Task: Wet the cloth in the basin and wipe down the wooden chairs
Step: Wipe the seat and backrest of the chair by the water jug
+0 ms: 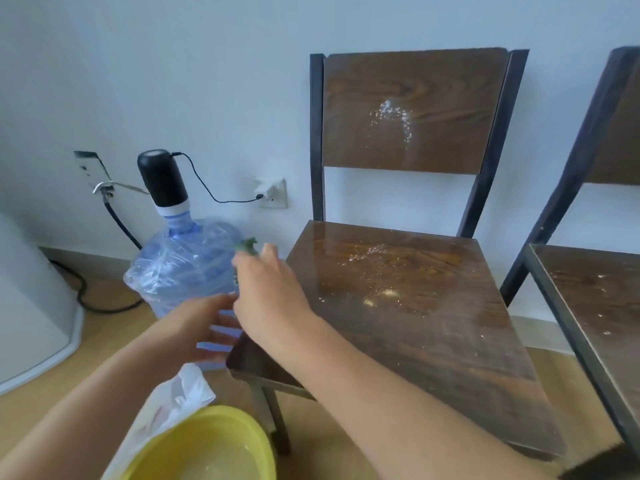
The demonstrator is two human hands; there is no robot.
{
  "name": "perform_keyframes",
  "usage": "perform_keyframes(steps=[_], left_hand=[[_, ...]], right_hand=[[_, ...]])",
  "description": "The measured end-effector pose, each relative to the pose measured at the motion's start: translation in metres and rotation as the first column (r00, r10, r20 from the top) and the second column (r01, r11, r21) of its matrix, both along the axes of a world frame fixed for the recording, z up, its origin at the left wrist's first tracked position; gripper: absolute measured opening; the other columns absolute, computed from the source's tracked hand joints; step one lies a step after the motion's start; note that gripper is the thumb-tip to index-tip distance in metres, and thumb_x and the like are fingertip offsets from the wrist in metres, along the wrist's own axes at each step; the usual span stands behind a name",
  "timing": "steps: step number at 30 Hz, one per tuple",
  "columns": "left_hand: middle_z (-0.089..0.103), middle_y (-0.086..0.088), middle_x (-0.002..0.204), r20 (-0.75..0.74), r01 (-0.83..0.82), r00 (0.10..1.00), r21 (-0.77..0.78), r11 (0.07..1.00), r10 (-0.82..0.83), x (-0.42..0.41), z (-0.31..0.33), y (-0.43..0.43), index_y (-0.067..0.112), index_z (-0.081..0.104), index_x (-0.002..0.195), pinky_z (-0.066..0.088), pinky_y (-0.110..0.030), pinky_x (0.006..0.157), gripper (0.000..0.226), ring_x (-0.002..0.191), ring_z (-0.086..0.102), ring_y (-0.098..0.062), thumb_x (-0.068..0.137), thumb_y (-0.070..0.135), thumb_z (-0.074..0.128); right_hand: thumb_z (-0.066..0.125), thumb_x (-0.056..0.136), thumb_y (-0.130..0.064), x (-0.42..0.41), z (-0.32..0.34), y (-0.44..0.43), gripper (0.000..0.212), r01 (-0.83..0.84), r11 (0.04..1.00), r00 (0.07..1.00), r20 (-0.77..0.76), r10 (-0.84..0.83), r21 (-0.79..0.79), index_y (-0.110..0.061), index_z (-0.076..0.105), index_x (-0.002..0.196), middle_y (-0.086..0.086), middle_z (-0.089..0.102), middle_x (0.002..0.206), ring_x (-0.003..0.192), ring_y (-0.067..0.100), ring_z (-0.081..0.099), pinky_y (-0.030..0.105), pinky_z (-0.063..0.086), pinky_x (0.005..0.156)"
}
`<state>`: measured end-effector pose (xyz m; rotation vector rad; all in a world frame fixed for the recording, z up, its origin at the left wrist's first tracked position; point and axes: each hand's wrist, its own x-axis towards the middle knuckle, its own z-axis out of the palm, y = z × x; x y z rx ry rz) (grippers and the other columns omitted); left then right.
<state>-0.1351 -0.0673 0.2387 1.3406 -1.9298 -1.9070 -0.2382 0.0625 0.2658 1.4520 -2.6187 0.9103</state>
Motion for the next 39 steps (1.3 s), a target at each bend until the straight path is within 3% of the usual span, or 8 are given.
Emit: perform_keyframes(steps=[5,9,16,24,29,33,36,39], left_hand=[[0.069,-0.011,0.091,0.208,0.106,0.977,-0.272,0.957,-0.049,-0.048,-0.001,0.035,0.012,0.071,0.099,0.048,-0.032,0.069,0.04,0.073,0.06,-0.028,0.086,0.048,0.059],[0.072,-0.005,0.116,0.277,0.225,0.958,-0.565,0.793,-0.075,-0.067,-0.012,0.047,0.021,0.068,0.119,0.044,-0.033,0.084,0.043,0.111,0.063,-0.028,0.087,0.048,0.062],[0.076,-0.005,0.108,0.288,0.194,0.957,-0.614,0.765,-0.012,-0.073,-0.021,0.046,0.026,0.067,0.125,0.048,-0.035,0.079,0.048,0.104,0.065,-0.027,0.082,0.048,0.072],[0.074,-0.002,0.118,0.266,0.215,0.963,-0.684,0.697,-0.036,-0.071,-0.023,0.05,0.025,0.067,0.128,0.049,-0.038,0.086,0.05,0.109,0.065,-0.027,0.086,0.05,0.071],[0.073,0.007,0.104,0.191,0.217,0.974,-0.619,0.755,-0.124,-0.056,-0.018,0.038,0.029,0.059,0.134,0.049,-0.036,0.086,0.057,0.101,0.062,-0.018,0.082,0.041,0.078],[0.072,0.009,0.098,0.18,0.219,0.974,-0.629,0.746,-0.135,-0.044,-0.021,0.037,0.028,0.07,0.123,0.042,-0.026,0.076,0.035,0.088,0.06,-0.01,0.089,0.037,0.073],[0.072,0.009,0.087,0.162,0.19,0.98,-0.639,0.745,-0.111,-0.036,-0.022,0.038,0.029,0.077,0.113,0.043,-0.021,0.066,0.022,0.081,0.063,-0.007,0.093,0.026,0.068],[0.076,0.005,0.082,0.139,0.158,0.986,-0.597,0.787,-0.093,-0.028,-0.017,0.035,0.031,0.08,0.097,0.054,-0.029,0.067,0.019,0.075,0.07,-0.016,0.094,0.019,0.065]], right_hand=[[0.054,0.1,-0.019,-0.026,-0.035,0.03,0.026,0.034,0.979,0.996,-0.091,-0.016,0.203,-0.004,0.067,0.117,0.012,0.052,0.117,0.108,0.033,0.048,0.042,0.045,0.087],[0.062,0.091,-0.005,-0.064,-0.036,0.067,0.02,0.091,0.961,0.972,-0.235,-0.028,0.261,-0.008,0.075,0.105,0.003,0.047,0.095,0.095,0.026,0.042,0.035,0.043,0.083],[0.073,0.09,-0.018,-0.139,-0.044,0.166,0.039,0.436,0.855,0.88,-0.333,-0.339,0.282,-0.018,0.068,0.129,0.002,0.064,0.113,0.102,0.014,0.053,0.027,0.053,0.089],[0.071,0.092,-0.013,-0.177,-0.023,0.21,0.022,0.716,0.657,0.697,-0.207,-0.686,0.234,0.0,0.074,0.11,0.016,0.071,0.099,0.089,0.029,0.07,0.034,0.058,0.076],[0.071,0.093,-0.019,-0.122,-0.044,0.145,0.025,0.584,0.802,0.808,-0.187,-0.559,0.127,-0.009,0.074,0.115,0.008,0.064,0.105,0.094,0.02,0.064,0.028,0.058,0.081],[0.07,0.093,-0.012,-0.055,-0.053,0.089,0.017,0.381,0.922,0.917,-0.157,-0.367,0.072,-0.012,0.075,0.109,0.003,0.057,0.093,0.088,0.016,0.056,0.023,0.048,0.068],[0.074,0.089,-0.012,-0.016,-0.055,0.059,0.025,0.294,0.953,0.953,-0.094,-0.287,0.073,-0.008,0.072,0.114,0.008,0.061,0.1,0.091,0.019,0.056,0.027,0.055,0.073],[0.081,0.073,0.001,0.013,-0.054,0.038,0.019,0.207,0.976,0.977,-0.059,-0.204,0.068,-0.004,0.072,0.089,0.011,0.058,0.087,0.082,0.027,0.059,0.032,0.046,0.06]])
